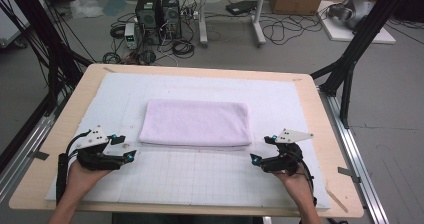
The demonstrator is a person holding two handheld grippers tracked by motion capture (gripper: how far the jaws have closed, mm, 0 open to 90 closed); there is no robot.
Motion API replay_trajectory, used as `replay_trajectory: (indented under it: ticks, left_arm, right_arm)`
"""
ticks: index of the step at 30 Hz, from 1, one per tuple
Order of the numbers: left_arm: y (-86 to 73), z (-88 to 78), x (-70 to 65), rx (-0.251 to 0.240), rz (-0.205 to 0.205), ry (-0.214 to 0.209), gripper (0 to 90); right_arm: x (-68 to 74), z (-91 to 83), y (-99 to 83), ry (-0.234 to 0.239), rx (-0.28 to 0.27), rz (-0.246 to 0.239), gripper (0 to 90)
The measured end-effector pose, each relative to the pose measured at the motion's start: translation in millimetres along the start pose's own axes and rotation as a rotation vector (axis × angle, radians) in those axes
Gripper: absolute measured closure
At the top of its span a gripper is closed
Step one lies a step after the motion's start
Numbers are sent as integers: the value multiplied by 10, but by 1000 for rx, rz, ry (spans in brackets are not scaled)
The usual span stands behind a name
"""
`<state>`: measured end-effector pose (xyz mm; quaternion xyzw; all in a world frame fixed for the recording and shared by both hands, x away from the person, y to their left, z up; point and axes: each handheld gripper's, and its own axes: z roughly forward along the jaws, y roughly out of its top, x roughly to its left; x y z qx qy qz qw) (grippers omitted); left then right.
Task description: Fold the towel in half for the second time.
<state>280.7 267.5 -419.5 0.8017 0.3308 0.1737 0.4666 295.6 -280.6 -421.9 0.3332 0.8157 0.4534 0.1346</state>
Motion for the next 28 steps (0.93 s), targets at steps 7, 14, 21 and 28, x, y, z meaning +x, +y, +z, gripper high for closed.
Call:
replay_trajectory:
  ticks: [7,14,21,28]
  left_arm:
    - [-45,-36,0,6,-4,8,302]
    - [-65,-63,-20,8,0,19,302]
    - [-74,-92,-8,2,-4,22,303]
    - [-76,-82,-5,5,-2,23,303]
  right_arm:
    - [-6,-74,-68,-7,-12,18,122]
    - [17,-127,-104,-17,-15,13,121]
    - [35,-177,-142,-20,-17,19,121]
    - [48,-157,-148,-20,-18,17,121]
